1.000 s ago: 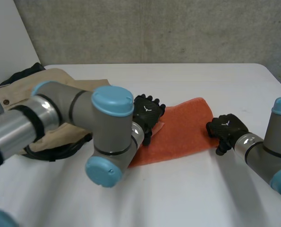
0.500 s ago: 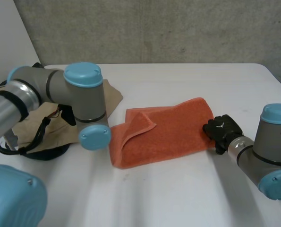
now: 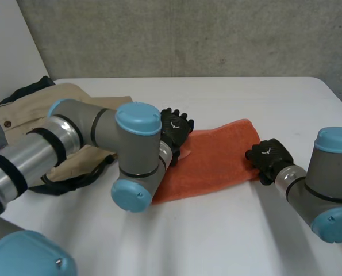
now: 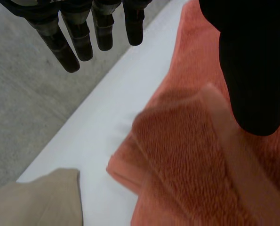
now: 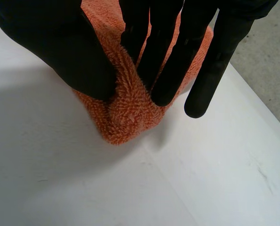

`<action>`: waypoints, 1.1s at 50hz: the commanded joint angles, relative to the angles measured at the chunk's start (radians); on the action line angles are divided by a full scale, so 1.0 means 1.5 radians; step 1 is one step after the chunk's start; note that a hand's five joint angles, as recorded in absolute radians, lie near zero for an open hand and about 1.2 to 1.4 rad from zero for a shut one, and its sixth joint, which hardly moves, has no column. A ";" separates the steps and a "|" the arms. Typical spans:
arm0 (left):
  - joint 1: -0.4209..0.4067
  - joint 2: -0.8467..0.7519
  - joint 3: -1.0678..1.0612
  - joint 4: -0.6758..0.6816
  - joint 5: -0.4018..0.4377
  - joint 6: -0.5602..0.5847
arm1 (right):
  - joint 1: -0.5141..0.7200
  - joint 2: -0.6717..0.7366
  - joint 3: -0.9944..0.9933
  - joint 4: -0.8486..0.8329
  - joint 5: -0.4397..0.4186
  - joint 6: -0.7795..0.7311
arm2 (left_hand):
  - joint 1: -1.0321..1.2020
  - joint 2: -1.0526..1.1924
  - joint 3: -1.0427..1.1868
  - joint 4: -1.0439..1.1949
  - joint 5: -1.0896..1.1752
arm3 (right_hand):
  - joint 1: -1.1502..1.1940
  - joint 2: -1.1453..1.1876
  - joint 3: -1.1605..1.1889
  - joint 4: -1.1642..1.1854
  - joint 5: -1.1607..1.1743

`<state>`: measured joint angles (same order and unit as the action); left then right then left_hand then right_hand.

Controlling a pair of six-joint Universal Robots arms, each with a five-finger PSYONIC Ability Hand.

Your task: Fold the laundry.

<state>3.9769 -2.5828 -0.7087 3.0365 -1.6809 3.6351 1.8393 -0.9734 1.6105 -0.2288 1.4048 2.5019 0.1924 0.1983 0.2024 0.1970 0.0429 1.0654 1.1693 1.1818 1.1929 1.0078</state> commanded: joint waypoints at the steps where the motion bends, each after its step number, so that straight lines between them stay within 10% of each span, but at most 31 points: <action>1: 0.007 -0.033 0.066 -0.073 -0.017 0.025 | -0.003 -0.006 0.002 0.000 -0.002 0.005 | -0.012 -0.016 -0.019 -0.015 -0.029 | 0.221 0.151 0.143 0.136 0.143; 6: 0.022 -0.055 0.105 -0.058 -0.081 0.073 | -0.003 -0.006 0.001 0.004 -0.003 0.009 | -0.012 -0.016 -0.019 -0.015 -0.029 | 0.221 0.151 0.143 0.136 0.143; 13: 0.094 -0.095 0.184 0.010 -0.314 0.198 | -0.003 -0.007 0.003 0.010 0.004 0.004 | -0.012 -0.016 -0.019 -0.015 -0.029 | 0.221 0.151 0.143 0.136 0.143; 33: 0.063 0.162 -0.106 0.078 -0.201 0.123 | -0.107 -0.118 0.036 0.107 0.094 -0.104 | -0.012 -0.016 -0.019 -0.015 -0.029 | 0.221 0.151 0.143 0.136 0.143; 53: 0.093 0.331 -0.248 0.046 -0.138 -0.036 | 0.232 0.018 0.045 -0.168 -0.192 -0.309 | -0.012 -0.016 -0.019 -0.015 -0.029 | 0.221 0.151 0.143 0.136 0.143; 55: 0.091 0.337 -0.257 0.046 -0.130 -0.041 | 0.230 0.019 0.040 -0.163 -0.167 -0.321 | -0.012 -0.016 -0.019 -0.015 -0.029 | -0.065 -0.135 -0.143 -0.150 -0.143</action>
<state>4.1151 -2.1341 -1.0299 3.1076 -1.9316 3.6304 2.1451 -1.0288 1.6809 -0.4684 1.1766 2.1308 0.1924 0.1983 0.2024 0.1970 0.0429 1.0808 1.1693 1.1861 1.1933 1.0154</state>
